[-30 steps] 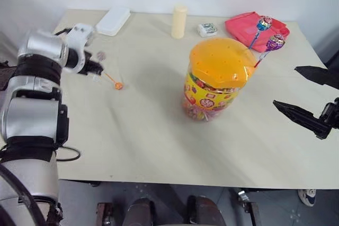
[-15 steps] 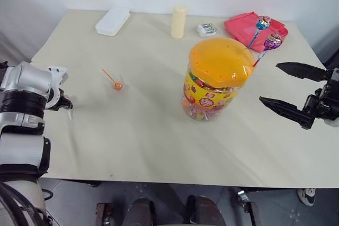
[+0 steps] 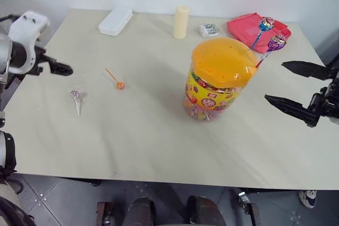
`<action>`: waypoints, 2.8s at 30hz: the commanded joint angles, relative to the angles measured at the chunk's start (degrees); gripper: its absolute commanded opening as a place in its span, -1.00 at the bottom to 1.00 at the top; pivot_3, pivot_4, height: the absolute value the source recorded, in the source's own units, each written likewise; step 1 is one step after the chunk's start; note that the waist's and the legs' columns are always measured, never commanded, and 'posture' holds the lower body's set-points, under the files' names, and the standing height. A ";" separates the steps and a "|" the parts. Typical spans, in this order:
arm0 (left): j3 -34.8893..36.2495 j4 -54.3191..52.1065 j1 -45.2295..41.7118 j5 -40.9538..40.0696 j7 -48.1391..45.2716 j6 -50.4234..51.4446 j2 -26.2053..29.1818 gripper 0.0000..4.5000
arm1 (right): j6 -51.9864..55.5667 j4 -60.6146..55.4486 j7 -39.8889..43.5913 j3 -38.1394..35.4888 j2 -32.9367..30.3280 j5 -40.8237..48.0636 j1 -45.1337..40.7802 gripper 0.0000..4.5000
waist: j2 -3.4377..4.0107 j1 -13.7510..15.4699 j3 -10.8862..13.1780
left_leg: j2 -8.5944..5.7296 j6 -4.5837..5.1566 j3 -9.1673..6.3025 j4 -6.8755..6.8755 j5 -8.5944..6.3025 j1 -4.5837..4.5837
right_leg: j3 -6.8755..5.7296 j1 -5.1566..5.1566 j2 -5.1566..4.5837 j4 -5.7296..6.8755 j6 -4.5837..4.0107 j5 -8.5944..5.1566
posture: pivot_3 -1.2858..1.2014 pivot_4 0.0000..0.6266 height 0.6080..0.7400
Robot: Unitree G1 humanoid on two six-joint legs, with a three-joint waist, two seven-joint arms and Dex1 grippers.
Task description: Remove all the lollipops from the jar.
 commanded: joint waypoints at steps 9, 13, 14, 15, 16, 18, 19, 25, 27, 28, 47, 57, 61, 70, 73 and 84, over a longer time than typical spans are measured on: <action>21.89 2.30 8.62 -22.66 -12.32 -37.06 -19.33 0.99 | 4.79 -4.79 -11.15 1.46 3.25 3.69 -5.76 1.00 | 0.09 -0.48 0.05 | 0.04 0.02 0.00 0.31 -0.01 -0.04 | -0.01 -0.04 0.02 0.27 -0.01 0.00 | 0.03 -0.52 1.00; 22.94 5.93 9.03 -27.75 -22.04 -41.31 -22.11 0.99 | 5.71 -3.91 -13.46 4.01 4.34 3.41 -8.95 1.00 | 0.10 -0.41 0.05 | 0.03 0.04 0.01 0.37 -0.02 -0.05 | 0.00 -0.05 0.01 0.31 -0.01 0.00 | 0.03 -0.52 1.00; 22.95 6.64 9.13 -29.29 -25.09 -41.37 -22.58 0.99 | 5.98 -3.60 -14.61 4.79 5.12 3.63 -10.47 1.00 | 0.10 -0.39 0.06 | 0.02 0.05 0.03 0.39 -0.03 -0.06 | 0.00 -0.05 0.01 0.31 -0.01 0.00 | 0.03 -0.52 1.00; 22.65 7.52 9.02 -29.78 -26.73 -41.72 -22.98 0.99 | 6.20 -3.13 -15.39 5.61 5.71 3.78 -11.97 1.00 | 0.10 -0.35 0.06 | 0.02 0.06 0.03 0.39 -0.03 -0.05 | 0.00 -0.04 0.01 0.31 -0.01 0.00 | 0.03 -0.52 1.00; 22.37 8.19 8.83 -29.81 -27.44 -42.01 -23.15 0.99 | 6.37 -2.82 -15.81 6.06 6.10 3.83 -12.92 1.00 | 0.10 -0.25 0.06 | 0.03 0.06 0.02 0.41 -0.03 -0.06 | 0.00 -0.04 0.01 0.33 -0.01 0.00 | 0.03 -0.52 1.00; 21.44 9.17 8.81 -29.99 -29.36 -41.81 -23.70 0.99 | 6.68 -1.60 -15.81 7.63 6.51 2.89 -14.54 1.00 | 0.10 -0.19 0.06 | 0.02 0.07 0.00 0.43 -0.04 -0.06 | -0.01 -0.03 0.00 0.33 -0.01 0.00 | 0.03 -0.52 1.00; 21.02 9.45 8.83 -30.12 -29.89 -41.59 -23.85 0.99 | 6.75 -1.04 -15.70 8.27 6.61 2.38 -15.04 1.00 | 0.10 -0.20 0.06 | 0.02 0.08 -0.02 0.45 -0.05 -0.07 | -0.01 -0.02 0.00 0.33 -0.01 0.00 | 0.03 -0.52 1.00; 19.70 10.61 7.93 -29.84 -29.33 -42.91 -25.41 1.00 | 8.81 0.92 -16.34 10.97 7.09 2.20 -17.06 0.83 | 0.11 -0.31 0.06 | 0.01 0.11 -0.02 0.44 -0.06 -0.09 | -0.02 -0.03 0.00 0.33 -0.01 0.00 | 0.03 -0.52 1.00; 19.51 10.50 7.93 -30.06 -29.18 -42.97 -25.50 1.00 | 9.21 0.58 -16.66 10.95 7.49 2.63 -17.32 0.59 | 0.11 -0.42 0.06 | 0.01 0.11 -0.02 0.44 -0.06 -0.09 | -0.02 -0.03 0.00 0.33 -0.01 0.00 | 0.03 -0.52 1.00; 19.48 10.55 7.87 -30.19 -29.14 -43.03 -25.55 1.00 | 9.37 0.69 -16.83 11.05 7.66 2.59 -17.67 0.41 | 0.11 -0.44 0.06 | 0.01 0.11 -0.02 0.44 -0.06 -0.09 | -0.02 -0.03 0.00 0.33 -0.01 0.00 | 0.03 -0.52 1.00; 18.17 16.30 4.03 -29.95 -31.93 -46.41 -27.25 1.00 | 11.17 3.49 -20.25 8.49 5.09 2.26 -31.72 -0.95 | 0.22 -0.46 0.13 | 0.02 0.11 -0.03 0.42 -0.06 -0.10 | -0.02 -0.05 0.00 0.32 -0.01 0.00 | 0.03 -0.52 1.00; 15.95 18.89 2.69 -31.47 -32.21 -47.51 -26.30 1.00 | 33.56 -1.28 -27.33 -9.50 -8.45 0.05 -14.64 -0.95 | 0.20 -0.03 0.12 | -0.02 0.19 -0.10 0.39 -0.11 -0.32 | -0.15 -0.09 -0.07 0.24 -0.01 0.00 | 0.03 -0.52 1.00; 15.15 18.99 2.74 -31.69 -32.21 -47.22 -25.97 1.00 | 42.32 -3.53 -30.18 -13.75 -6.84 -2.91 -1.22 -0.95 | 0.22 -0.18 0.11 | -0.03 0.20 -0.04 0.45 -0.11 -0.33 | -0.11 -0.15 -0.08 0.26 0.00 0.00 | 0.03 -0.52 1.00; 12.50 18.51 3.01 -31.58 -32.21 -46.65 -25.48 1.00 | 39.74 7.69 -40.11 -2.59 4.08 -14.59 6.51 -0.95 | 0.32 -0.38 0.10 | -0.02 0.20 0.02 0.50 -0.11 -0.31 | 0.01 -0.17 -0.05 0.29 0.03 0.02 | 0.03 -0.52 1.00; 12.58 18.63 2.87 -31.70 -32.21 -46.94 -25.68 1.00 | 37.61 11.84 -41.18 0.70 6.23 -16.71 4.21 -0.95 | 0.36 -0.55 0.09 | -0.01 0.20 0.03 0.50 -0.11 -0.30 | 0.03 -0.17 -0.03 0.27 0.03 0.02 | 0.03 -0.52 1.00; 13.82 16.46 4.54 -31.87 -31.67 -45.99 -26.01 1.00 | 37.15 8.06 -41.31 -2.64 8.68 -17.44 4.92 -0.07 | 0.43 -0.25 0.08 | -0.01 0.20 0.01 0.49 -0.11 -0.31 | 0.03 -0.18 -0.03 0.27 0.03 0.02 | 0.03 -0.52 1.00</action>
